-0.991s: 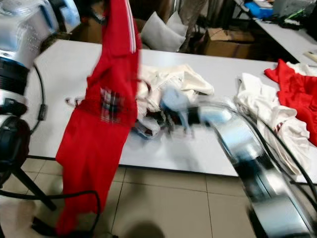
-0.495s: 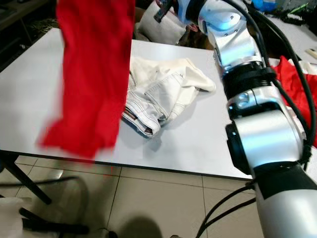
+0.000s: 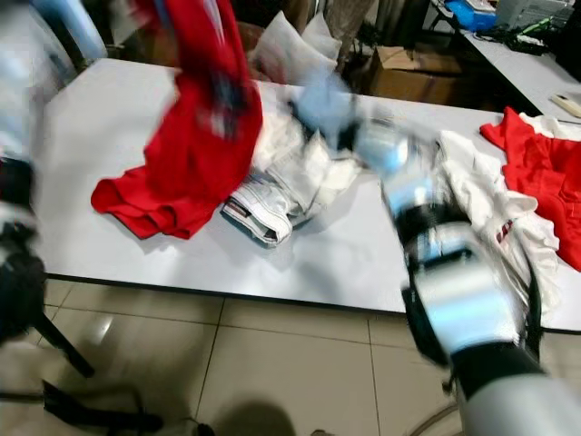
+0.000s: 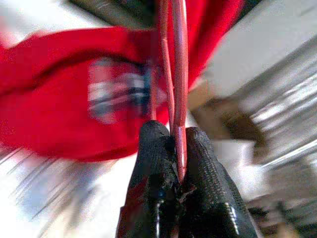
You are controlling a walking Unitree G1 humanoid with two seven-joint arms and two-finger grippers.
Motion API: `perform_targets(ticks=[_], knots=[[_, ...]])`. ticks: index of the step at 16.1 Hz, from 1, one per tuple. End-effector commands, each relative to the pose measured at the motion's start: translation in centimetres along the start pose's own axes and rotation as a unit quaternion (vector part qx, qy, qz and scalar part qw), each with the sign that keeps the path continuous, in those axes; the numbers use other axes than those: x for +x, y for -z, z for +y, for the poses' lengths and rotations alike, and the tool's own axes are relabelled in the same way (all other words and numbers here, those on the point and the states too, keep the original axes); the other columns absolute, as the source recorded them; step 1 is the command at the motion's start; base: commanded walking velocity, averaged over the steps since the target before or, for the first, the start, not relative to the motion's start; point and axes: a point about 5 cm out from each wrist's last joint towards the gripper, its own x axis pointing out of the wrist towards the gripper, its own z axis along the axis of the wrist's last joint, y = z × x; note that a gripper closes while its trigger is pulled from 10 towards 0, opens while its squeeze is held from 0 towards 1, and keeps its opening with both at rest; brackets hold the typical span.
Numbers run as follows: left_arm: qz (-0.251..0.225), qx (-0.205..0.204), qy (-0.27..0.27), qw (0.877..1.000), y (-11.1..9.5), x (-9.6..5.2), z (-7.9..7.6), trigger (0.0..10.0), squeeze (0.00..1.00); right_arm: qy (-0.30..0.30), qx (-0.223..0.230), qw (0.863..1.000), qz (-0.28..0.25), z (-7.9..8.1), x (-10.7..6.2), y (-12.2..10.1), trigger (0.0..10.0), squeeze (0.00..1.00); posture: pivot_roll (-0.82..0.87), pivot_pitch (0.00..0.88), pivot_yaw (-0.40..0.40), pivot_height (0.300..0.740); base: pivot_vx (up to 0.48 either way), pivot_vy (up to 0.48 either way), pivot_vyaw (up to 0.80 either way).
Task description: Hang hanger
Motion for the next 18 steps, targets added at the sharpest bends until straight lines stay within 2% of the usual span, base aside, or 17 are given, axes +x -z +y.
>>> perform_targets(ticks=[1, 2, 3, 4, 5, 8, 11, 13, 15, 16, 17, 18], knots=[[0.033, 0.010, -0.020, 0.999, 1.8, 0.0, 0.1, 10.0, 0.00, -0.059, -0.001, 0.998, -0.027, 1.0, -0.6, 0.0, 10.0, 0.00, -0.14, 0.000, -0.030, 0.740, 0.000, 0.000, 0.00], [0.061, 0.005, -0.035, 0.998, 3.4, -0.2, 0.3, 10.0, 0.00, -0.095, 0.005, 0.995, -0.030, 2.2, -1.2, 0.7, 10.0, 0.00, -0.14, 0.000, -0.026, 0.740, 0.000, 0.000, 0.00], [0.069, 0.008, -0.041, 0.997, 3.8, -0.3, 0.3, 10.0, 0.00, -0.105, 0.006, 0.994, -0.031, 2.5, -1.4, 0.9, 10.0, 0.00, -0.14, 0.000, -0.026, 0.740, 0.000, 0.000, 0.00], [0.089, 0.019, -0.062, 0.994, 4.7, -0.4, 0.7, 10.0, 0.00, -0.134, 0.005, 0.991, -0.030, 3.3, -2.4, 1.5, 10.0, 0.00, -0.14, 0.000, -0.016, 0.740, 0.000, 0.000, 0.00], [0.094, 0.026, -0.067, 0.993, 4.9, -0.4, 0.8, 10.0, 0.00, -0.142, 0.005, 0.989, -0.029, 3.5, -2.8, 1.7, 10.0, 0.00, -0.14, 0.000, -0.015, 0.740, 0.000, 0.000, 0.00], [0.125, 0.041, -0.126, 0.983, 5.5, -0.7, 2.1, 10.0, 0.00, -0.191, 0.003, 0.981, -0.031, 3.7, -5.7, 1.5, 10.0, 0.00, -0.15, 0.000, 0.007, 0.740, 0.000, 0.000, 0.00], [0.173, 0.062, -0.098, 0.978, 7.7, -1.5, 1.8, 10.0, 0.00, -0.181, 0.007, 0.983, -0.033, 2.7, -8.4, 0.6, 10.0, 0.00, -0.16, 0.000, 0.025, 0.740, 0.000, 0.000, 0.00], [0.248, 0.108, -0.035, 0.962, 11.1, -3.4, 1.1, 10.0, 0.00, -0.143, 0.043, 0.988, -0.045, 1.7, -10.7, -0.5, 10.0, 0.00, -0.16, 0.000, 0.031, 0.740, 0.000, 0.000, 0.00], [0.290, 0.081, -0.002, 0.954, 13.4, -5.0, 0.7, 10.0, 0.00, -0.108, 0.095, 0.987, -0.074, 1.8, -12.4, -1.9, 10.0, 0.00, -0.16, 0.000, 0.029, 0.740, 0.000, 0.000, 0.00], [0.294, 0.045, 0.055, 0.953, 14.2, -5.6, -0.2, 10.0, 0.15, -0.087, 0.117, 0.986, -0.078, 2.4, -12.8, -2.0, 10.0, 0.00, -0.16, 0.000, 0.027, 0.740, 0.000, 0.000, 0.00], [0.294, 0.026, 0.094, 0.951, 14.7, -6.1, -1.0, 10.0, 1.00, -0.063, 0.133, 0.986, -0.072, 2.8, -13.1, -1.8, 10.0, 0.00, -0.15, 0.000, 0.027, 0.740, 0.000, 0.000, 0.00], [0.292, 0.013, 0.121, 0.948, 15.0, -6.6, -1.5, 10.0, 1.00, -0.041, 0.146, 0.986, -0.063, 3.2, -13.1, -1.7, 10.0, 0.00, -0.16, 0.000, 0.029, 0.740, 0.000, 0.000, 0.00]])
